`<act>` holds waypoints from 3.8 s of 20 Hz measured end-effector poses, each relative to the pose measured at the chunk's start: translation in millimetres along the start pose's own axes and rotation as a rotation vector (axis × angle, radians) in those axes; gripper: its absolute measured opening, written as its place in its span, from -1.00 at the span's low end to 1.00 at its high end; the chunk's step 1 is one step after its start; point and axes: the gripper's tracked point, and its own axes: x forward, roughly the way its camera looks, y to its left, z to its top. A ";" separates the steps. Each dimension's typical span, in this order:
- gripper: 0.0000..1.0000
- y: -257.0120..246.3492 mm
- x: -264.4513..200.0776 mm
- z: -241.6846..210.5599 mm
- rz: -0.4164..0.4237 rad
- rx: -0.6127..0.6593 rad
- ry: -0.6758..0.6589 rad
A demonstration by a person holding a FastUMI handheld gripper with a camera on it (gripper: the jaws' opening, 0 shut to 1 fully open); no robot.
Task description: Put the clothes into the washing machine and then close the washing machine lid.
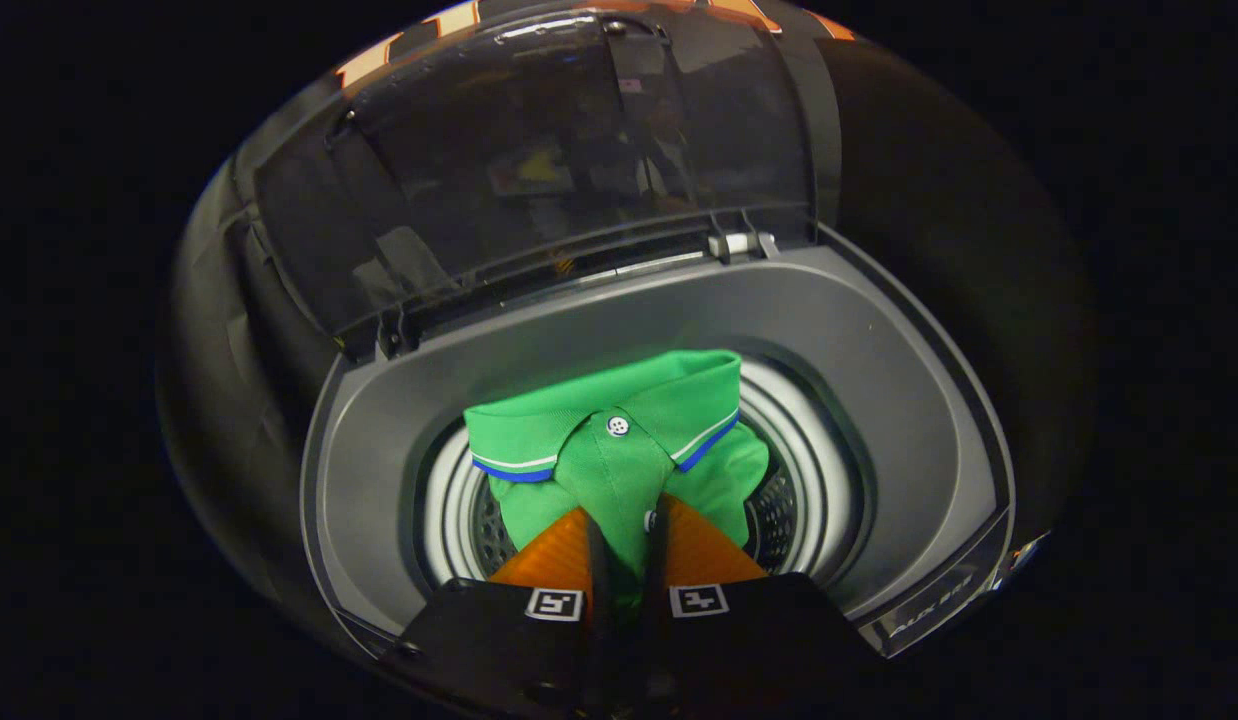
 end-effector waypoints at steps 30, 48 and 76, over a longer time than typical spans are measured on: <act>0.96 78.5 -184.4 186.3 0.226 -0.101 -0.428; 0.96 65.3 -109.7 360.2 0.051 -0.238 -0.541; 0.97 36.5 -186.7 232.4 0.138 -0.263 -0.634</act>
